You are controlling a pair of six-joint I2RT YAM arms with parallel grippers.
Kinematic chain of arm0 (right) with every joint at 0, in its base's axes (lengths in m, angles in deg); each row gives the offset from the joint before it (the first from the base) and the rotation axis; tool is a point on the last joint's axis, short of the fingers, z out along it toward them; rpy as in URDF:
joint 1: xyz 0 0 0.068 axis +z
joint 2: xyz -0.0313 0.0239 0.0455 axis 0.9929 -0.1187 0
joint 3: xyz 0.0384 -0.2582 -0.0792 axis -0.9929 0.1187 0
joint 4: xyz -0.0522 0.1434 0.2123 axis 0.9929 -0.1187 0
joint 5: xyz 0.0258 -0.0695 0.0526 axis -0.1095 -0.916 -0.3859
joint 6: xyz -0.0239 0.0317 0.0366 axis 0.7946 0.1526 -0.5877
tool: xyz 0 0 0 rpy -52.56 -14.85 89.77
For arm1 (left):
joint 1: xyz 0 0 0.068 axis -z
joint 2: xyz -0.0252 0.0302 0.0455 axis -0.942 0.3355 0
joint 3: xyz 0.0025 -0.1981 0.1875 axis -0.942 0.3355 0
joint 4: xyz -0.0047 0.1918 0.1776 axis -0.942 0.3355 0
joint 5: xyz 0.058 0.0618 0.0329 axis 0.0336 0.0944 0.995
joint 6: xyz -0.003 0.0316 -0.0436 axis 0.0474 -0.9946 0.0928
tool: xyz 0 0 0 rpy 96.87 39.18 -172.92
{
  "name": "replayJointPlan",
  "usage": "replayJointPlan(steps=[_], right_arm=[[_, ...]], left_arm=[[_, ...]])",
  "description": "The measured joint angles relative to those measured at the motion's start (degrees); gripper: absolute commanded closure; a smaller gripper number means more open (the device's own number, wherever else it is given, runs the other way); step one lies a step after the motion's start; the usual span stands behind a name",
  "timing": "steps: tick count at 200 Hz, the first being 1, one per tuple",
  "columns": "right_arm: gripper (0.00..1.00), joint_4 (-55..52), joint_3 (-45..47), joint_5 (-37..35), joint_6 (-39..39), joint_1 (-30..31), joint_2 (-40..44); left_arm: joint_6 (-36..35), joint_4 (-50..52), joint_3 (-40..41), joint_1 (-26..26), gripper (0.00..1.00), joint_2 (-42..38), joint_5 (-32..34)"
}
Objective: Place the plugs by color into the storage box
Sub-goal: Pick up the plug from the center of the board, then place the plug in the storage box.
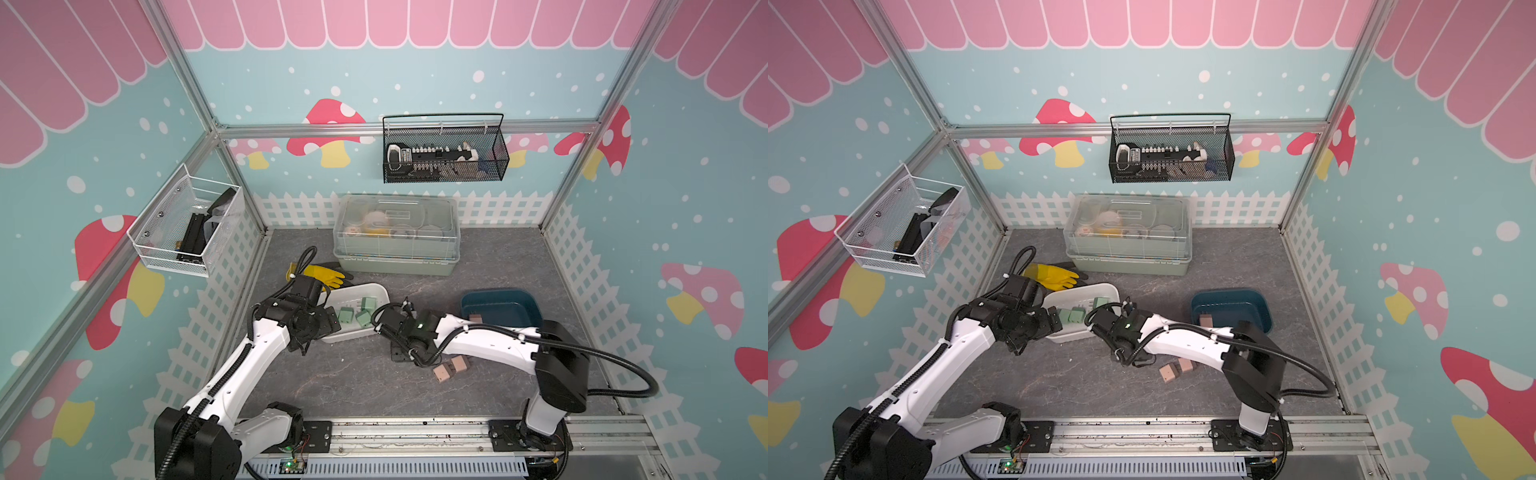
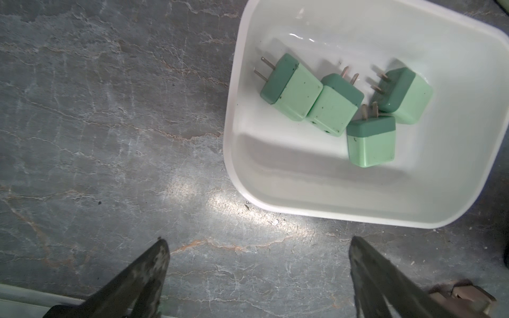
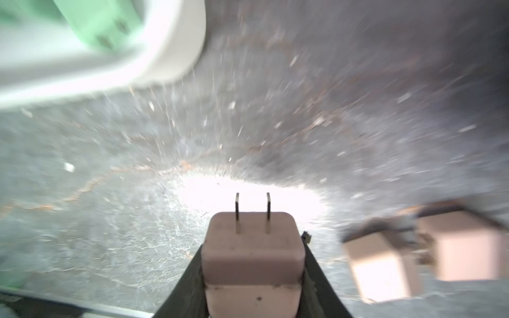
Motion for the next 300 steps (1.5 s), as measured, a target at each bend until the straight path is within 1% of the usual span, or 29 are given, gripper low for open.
replayJointPlan(steps=[20, 51, 64, 85, 120, 145, 184, 238, 266, 288, 300], right_arm=[[0.63, -2.54, 0.26, -1.07, 4.31, -7.41, 5.97], [0.62, -6.27, 1.53, -1.75, 14.53, -24.81, 11.91], [0.62, -7.34, 2.19, -1.68, 19.19, -31.12, 12.41], [0.62, -8.24, 3.58, -0.81, 25.83, -38.84, 11.98], [0.62, -7.43, 6.12, 1.16, 33.18, -47.76, 8.76], [0.62, -5.92, 6.73, 2.69, 35.89, -50.38, 4.35], [0.62, -2.54, 6.73, 4.52, 38.34, -50.42, -2.36], [0.61, 0.72, 6.6, 5.03, 40.19, -51.17, -8.57], [0.52, 2.25, 6.43, 5.09, 40.83, -51.45, -9.16], [0.39, 2.86, 6.32, 5.57, 41.13, -51.45, -9.51], [0.34, 3.17, 6.21, 5.75, 41.18, -51.49, -9.53]], left_arm=[[0.09, 0.0, -0.02, -0.02, 0.02, -0.31, 0.04], [0.31, 0.0, -0.79, -0.13, 0.01, -0.33, 0.17], [0.52, 0.0, -1.22, -0.31, 0.02, -0.31, 0.24], [1.09, -0.04, -1.79, -0.39, 0.02, -0.07, 0.33], [1.73, 0.28, -2.56, -0.39, 0.01, 0.22, 0.7], [1.97, 0.35, -2.91, -0.39, 0.02, 0.33, 0.94], [2.23, 0.87, -2.97, -0.39, 0.02, 0.44, 1.14], [2.32, 2.43, -2.97, -0.39, 0.02, 0.26, 1.55], [2.23, 3.56, -2.97, -0.42, 0.02, -0.66, 2.12], [2.1, 4.42, -2.97, -0.39, 0.02, -1.4, 2.49], [2.1, 4.83, -2.97, -0.39, 0.02, -1.62, 2.62]])
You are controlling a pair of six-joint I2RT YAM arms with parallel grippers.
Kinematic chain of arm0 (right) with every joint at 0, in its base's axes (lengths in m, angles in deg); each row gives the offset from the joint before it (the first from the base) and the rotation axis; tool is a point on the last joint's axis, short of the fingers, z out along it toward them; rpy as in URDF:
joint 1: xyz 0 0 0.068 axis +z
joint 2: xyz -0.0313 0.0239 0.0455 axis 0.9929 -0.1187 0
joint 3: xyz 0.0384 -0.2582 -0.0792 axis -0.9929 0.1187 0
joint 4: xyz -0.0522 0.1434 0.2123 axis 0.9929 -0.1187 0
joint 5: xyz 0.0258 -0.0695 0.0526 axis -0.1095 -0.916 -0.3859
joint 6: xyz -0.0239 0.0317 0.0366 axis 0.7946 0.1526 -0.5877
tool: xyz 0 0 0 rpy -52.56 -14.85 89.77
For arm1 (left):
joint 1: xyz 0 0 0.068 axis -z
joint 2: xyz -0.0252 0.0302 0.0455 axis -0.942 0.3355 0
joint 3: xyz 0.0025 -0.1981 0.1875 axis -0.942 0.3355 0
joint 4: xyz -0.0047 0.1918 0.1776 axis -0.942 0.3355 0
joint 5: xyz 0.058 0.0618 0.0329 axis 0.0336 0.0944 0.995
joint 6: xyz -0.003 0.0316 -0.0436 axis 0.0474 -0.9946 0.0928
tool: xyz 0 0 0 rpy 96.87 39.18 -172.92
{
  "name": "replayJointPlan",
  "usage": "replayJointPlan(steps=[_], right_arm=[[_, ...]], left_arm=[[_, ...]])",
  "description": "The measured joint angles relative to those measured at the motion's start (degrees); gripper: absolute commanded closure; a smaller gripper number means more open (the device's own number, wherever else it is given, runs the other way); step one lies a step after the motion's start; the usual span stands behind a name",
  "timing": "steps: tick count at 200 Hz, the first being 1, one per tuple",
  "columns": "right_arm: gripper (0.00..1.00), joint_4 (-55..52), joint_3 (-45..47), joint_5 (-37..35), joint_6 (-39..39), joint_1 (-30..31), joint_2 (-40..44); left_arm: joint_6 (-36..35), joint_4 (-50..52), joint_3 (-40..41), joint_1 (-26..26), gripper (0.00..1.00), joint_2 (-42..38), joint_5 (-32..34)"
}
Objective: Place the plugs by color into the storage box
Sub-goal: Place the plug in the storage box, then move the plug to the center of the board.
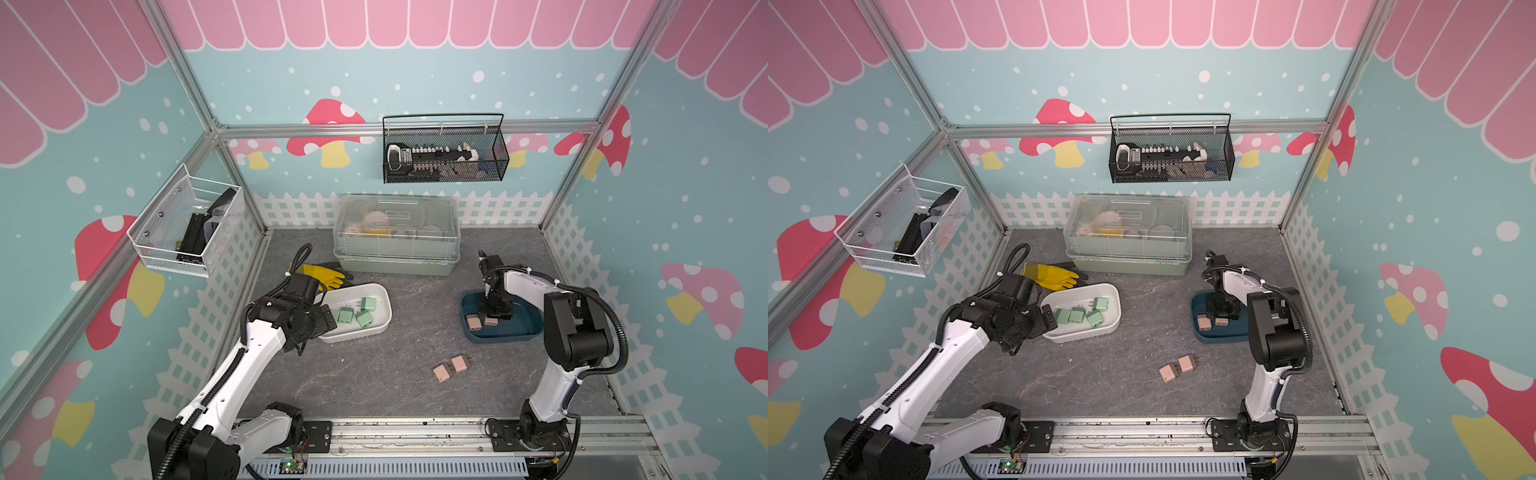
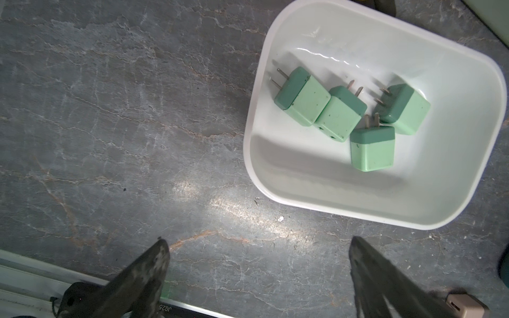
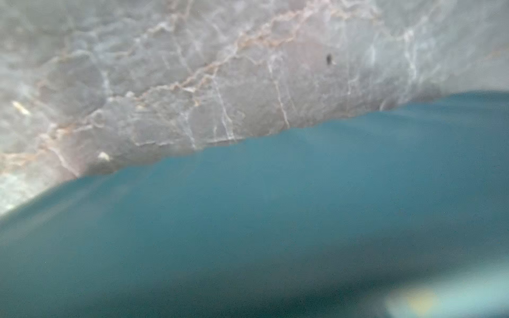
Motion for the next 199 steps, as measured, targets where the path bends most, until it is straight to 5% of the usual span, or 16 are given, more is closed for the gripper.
replayJointPlan(steps=[47, 88, 138, 199], right_arm=[[0.28, -1.18, -0.13, 0.09, -0.87, 0.0, 2.34], [0.27, -7.34, -4.94, -0.48, -2.91, 1.01, 15.06], [0.27, -11.43, -3.1, -0.44, -11.17, 17.03, 29.44], [0.28, -11.61, 12.76, 0.52, -22.1, 28.48, 32.28]], left_arm=[[0.0, 0.48, -0.04, 0.0, 0.02, -0.15, 0.35], [-0.22, 0.46, -0.66, 0.0, 0.02, -0.22, 0.37], [-0.44, -0.07, -0.66, -0.02, 0.02, -1.14, 0.11], [-0.42, -0.74, 1.22, -0.02, 0.01, -4.87, -1.42]])
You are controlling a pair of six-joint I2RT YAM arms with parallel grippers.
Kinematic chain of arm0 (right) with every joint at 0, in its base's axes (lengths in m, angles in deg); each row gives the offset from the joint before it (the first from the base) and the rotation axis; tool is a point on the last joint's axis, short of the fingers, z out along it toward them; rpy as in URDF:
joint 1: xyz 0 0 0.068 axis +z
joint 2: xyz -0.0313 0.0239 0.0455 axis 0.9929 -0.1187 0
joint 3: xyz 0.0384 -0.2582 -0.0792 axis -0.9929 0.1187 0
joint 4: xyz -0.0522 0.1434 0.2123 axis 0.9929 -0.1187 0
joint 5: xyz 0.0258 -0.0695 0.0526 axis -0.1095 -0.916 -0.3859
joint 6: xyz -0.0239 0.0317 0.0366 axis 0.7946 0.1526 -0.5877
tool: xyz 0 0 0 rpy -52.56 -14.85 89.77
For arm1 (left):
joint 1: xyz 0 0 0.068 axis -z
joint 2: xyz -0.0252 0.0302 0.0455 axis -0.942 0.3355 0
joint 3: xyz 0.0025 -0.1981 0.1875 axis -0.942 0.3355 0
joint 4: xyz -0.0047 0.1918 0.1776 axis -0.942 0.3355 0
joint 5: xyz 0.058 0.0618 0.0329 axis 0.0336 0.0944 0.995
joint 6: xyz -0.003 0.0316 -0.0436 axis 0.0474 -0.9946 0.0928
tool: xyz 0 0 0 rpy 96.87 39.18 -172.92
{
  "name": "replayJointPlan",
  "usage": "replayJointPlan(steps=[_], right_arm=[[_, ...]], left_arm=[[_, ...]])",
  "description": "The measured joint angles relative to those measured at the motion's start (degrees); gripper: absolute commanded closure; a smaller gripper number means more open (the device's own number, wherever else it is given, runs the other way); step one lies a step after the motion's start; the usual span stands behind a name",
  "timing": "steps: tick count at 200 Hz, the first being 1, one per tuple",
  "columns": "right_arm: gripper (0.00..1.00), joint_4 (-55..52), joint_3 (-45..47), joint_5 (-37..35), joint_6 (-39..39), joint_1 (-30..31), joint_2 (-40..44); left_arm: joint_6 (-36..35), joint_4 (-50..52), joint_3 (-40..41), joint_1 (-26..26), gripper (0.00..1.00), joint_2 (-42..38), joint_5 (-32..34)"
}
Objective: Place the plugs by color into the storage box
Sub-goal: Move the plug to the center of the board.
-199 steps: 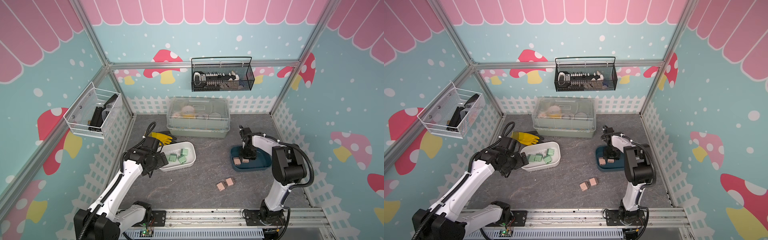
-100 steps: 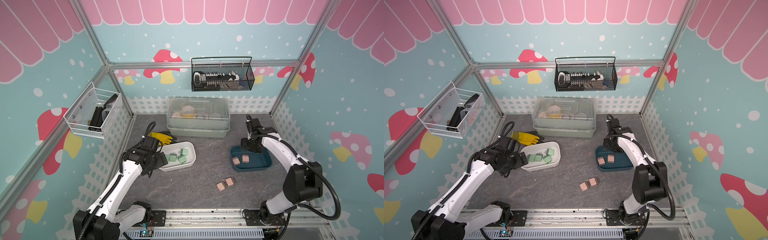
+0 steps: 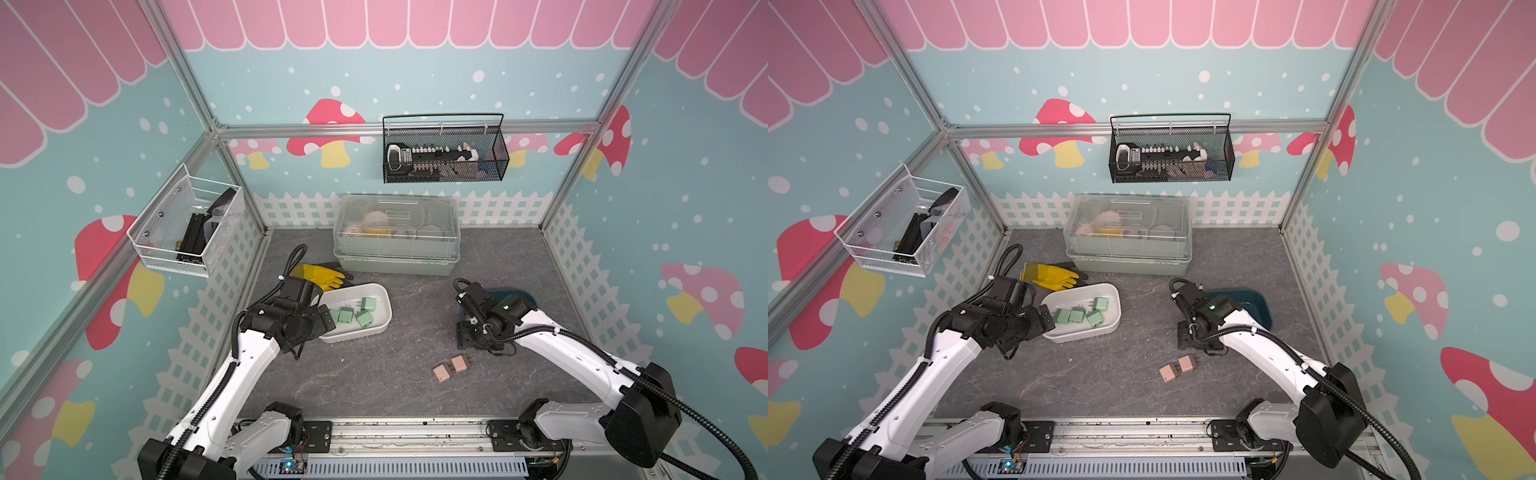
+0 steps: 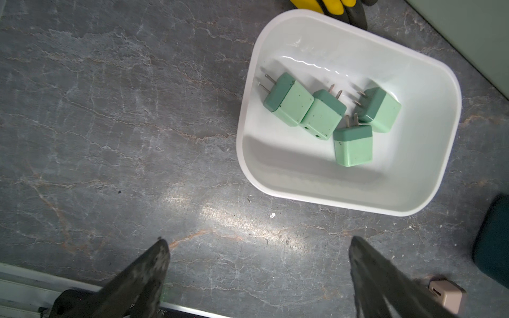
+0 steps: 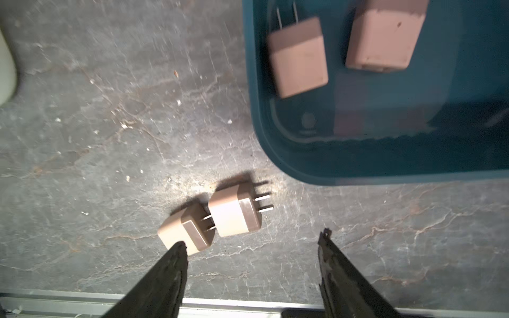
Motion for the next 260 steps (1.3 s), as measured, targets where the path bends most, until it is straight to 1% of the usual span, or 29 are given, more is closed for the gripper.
replayJointPlan(steps=[40, 71, 110, 169, 190, 210, 231, 246, 260], right_arm=[[0.29, 2.25, 3.1, -0.11, -1.9, 2.8, -0.24], [0.3, 4.81, 6.03, 0.0, -2.8, 3.82, -2.73], [0.3, 6.91, 8.13, -0.37, -2.84, 3.89, -5.57], [0.31, 9.25, 9.38, -0.7, -1.68, 4.24, -6.75], [0.36, 11.06, 9.05, -0.46, -0.92, 4.61, -8.37], [0.47, 11.45, 8.81, -0.68, -0.33, 4.72, -12.94], [0.57, 11.28, 6.34, -0.85, -0.24, 5.73, -15.19], [0.6, 11.47, 4.11, -0.7, -0.5, 6.58, -17.31], [0.61, 12.2, 1.88, -0.04, -1.01, 7.37, -19.23]], left_arm=[[0.02, 0.02, 2.27, 0.0, 0.01, -1.84, -1.05], [0.02, 0.04, 2.64, 0.0, 0.02, -2.71, -1.42], [0.0, 0.07, 2.69, 0.02, 0.02, -2.8, -1.46], [-0.52, 0.15, 2.71, 0.02, 0.01, -3.1, -1.46], [-1.07, 0.5, 2.71, 0.02, 0.01, -3.23, -1.44], [-1.57, 0.9, 2.71, 0.02, 0.02, -3.39, -1.42], [-1.99, 1.25, 2.71, 0.0, 0.02, -3.5, -1.4], [-2.21, 1.46, 2.71, 0.0, 0.01, -3.67, -1.4], [-2.38, 1.66, 2.71, 0.0, 0.01, -3.93, -1.38]])
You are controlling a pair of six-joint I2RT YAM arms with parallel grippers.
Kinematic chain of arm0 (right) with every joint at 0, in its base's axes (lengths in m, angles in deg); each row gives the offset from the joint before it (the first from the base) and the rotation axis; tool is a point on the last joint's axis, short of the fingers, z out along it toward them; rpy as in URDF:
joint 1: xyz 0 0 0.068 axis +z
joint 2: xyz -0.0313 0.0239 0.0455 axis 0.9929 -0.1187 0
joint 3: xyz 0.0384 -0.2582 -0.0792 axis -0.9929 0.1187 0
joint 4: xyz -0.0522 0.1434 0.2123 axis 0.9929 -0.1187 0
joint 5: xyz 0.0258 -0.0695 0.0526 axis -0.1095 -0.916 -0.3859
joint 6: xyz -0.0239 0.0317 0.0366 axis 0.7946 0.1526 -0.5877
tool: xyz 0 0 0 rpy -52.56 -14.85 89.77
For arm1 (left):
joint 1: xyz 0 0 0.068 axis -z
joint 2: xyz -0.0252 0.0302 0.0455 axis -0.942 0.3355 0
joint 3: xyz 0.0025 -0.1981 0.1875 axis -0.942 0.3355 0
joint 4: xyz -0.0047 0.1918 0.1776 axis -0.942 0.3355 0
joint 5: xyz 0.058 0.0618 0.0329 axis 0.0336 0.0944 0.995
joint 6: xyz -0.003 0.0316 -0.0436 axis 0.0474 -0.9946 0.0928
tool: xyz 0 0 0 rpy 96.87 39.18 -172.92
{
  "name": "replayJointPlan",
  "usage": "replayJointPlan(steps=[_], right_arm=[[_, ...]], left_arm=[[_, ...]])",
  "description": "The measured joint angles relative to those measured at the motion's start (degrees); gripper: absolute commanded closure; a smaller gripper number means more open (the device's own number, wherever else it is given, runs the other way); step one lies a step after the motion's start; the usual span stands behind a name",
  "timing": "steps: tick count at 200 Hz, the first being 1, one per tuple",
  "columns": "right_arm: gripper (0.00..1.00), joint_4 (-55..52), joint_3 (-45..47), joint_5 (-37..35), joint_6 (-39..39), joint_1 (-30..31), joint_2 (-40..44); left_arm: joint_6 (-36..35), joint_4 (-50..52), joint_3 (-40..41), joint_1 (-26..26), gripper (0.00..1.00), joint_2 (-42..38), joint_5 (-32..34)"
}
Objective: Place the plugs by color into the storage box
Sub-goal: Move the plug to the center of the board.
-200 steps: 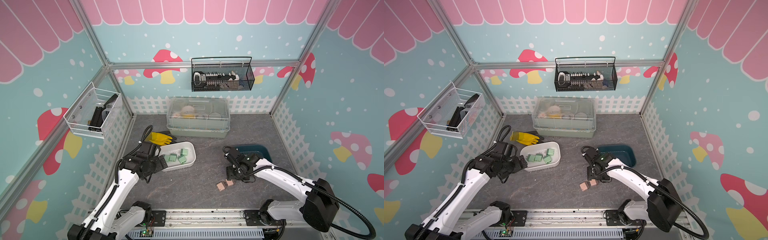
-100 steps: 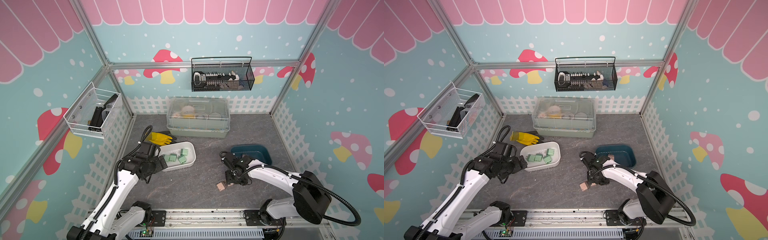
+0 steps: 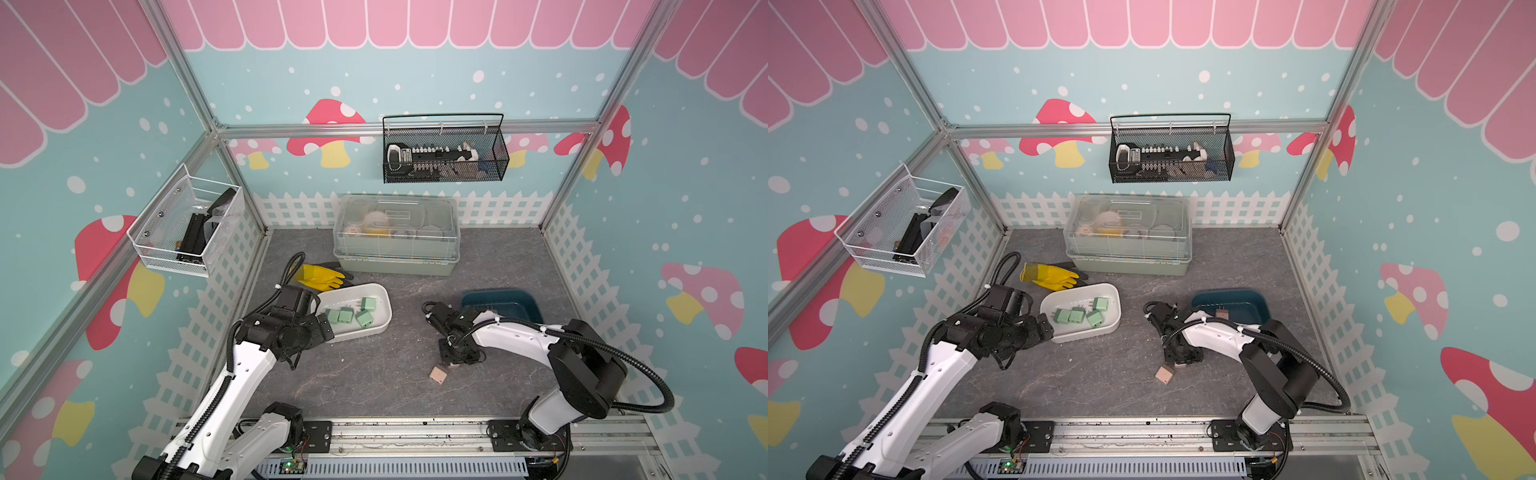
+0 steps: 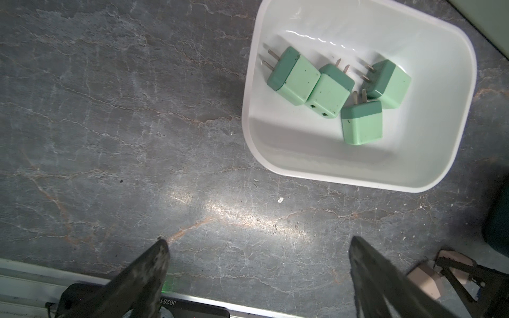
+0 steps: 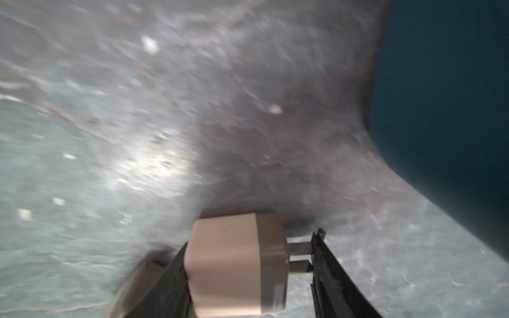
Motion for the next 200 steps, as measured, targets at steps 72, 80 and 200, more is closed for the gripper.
replayJointPlan(steps=[72, 80, 200], right_arm=[[0.39, 2.23, -18.14, 3.43, -5.05, 2.14, -13.2], [0.36, 2.21, -19.74, 3.65, -5.4, 2.14, -14.14], [0.33, -8.24, -30.4, 0.15, 14.8, 2.78, -15.82]], left_arm=[[-1.31, 0.22, 0.37, 0.0, 0.02, -0.59, 0.55], [-1.36, 0.26, 0.37, 0.0, 0.01, -0.59, 0.63], [-2.34, 1.01, -0.44, -0.11, 0.01, -0.68, 1.88]])
